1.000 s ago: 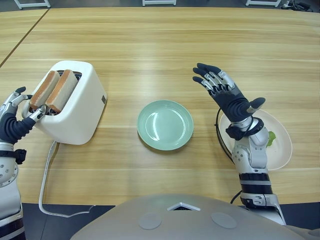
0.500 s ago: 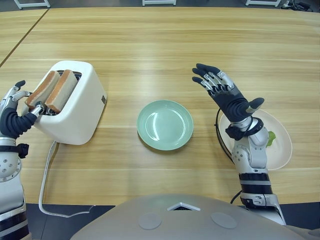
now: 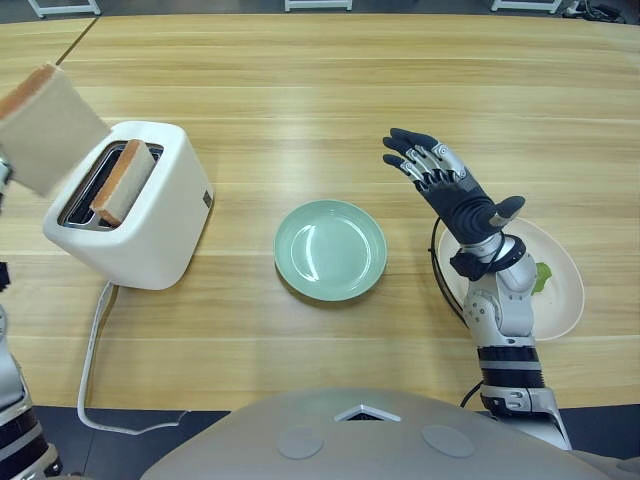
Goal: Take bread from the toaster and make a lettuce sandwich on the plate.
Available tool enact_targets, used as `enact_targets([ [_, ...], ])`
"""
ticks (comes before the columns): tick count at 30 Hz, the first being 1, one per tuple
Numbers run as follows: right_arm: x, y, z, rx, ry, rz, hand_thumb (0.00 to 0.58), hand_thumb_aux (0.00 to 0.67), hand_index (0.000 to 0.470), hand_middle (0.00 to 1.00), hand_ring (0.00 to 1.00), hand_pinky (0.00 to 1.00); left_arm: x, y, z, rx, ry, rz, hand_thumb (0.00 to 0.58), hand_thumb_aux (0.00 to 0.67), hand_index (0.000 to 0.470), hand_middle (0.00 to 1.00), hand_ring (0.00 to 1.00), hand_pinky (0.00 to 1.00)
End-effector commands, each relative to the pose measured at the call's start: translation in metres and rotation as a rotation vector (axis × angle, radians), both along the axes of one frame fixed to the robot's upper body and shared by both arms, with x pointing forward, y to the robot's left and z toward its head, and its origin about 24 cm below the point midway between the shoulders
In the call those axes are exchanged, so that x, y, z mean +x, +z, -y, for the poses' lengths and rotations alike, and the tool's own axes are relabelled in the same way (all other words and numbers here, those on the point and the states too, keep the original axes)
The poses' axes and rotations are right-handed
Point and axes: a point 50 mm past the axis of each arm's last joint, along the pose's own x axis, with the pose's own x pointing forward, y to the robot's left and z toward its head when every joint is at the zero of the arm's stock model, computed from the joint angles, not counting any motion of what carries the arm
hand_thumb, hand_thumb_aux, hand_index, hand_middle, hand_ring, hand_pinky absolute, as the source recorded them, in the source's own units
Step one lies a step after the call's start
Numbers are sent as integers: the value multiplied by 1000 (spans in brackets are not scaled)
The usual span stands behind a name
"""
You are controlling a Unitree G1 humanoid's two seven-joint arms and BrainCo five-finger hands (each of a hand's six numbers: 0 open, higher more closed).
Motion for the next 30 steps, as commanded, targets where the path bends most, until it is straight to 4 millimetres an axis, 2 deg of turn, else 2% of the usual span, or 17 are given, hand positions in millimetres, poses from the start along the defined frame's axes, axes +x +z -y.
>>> enact_targets([
  [1,5,1,-2,-5,5,6,0,0,0,0,0,0,11,18,25,31,-118,62,580,670,470,0,0,0],
  [4,9,-1,-4,-3,10,5,0,0,0,0,0,0,37,-1,45,-14,-225,-63,580,670,470,0,0,0],
  [7,13,-3,-5,-1,10,2,0,0,0,0,0,0,66,-31,68,-57,-335,-173,580,670,470,0,0,0],
  [12,20,-5,-9,-1,21,3,0,0,0,0,0,0,86,-58,107,-116,-500,-252,580,670,470,0,0,0],
  [15,24,-7,-11,-1,26,4,0,0,0,0,0,0,88,-77,131,-141,-590,-282,580,670,470,0,0,0],
  [18,27,-7,-13,-1,32,7,0,0,0,0,0,0,86,-85,154,-83,-645,-259,580,670,470,0,0,0],
  [22,29,-6,-14,-1,37,13,0,0,0,0,0,0,81,-102,187,70,-704,-276,580,670,470,0,0,0],
  [30,28,-4,-13,0,37,21,0,0,0,0,0,0,78,-143,224,391,-744,-292,580,670,470,0,0,0],
])
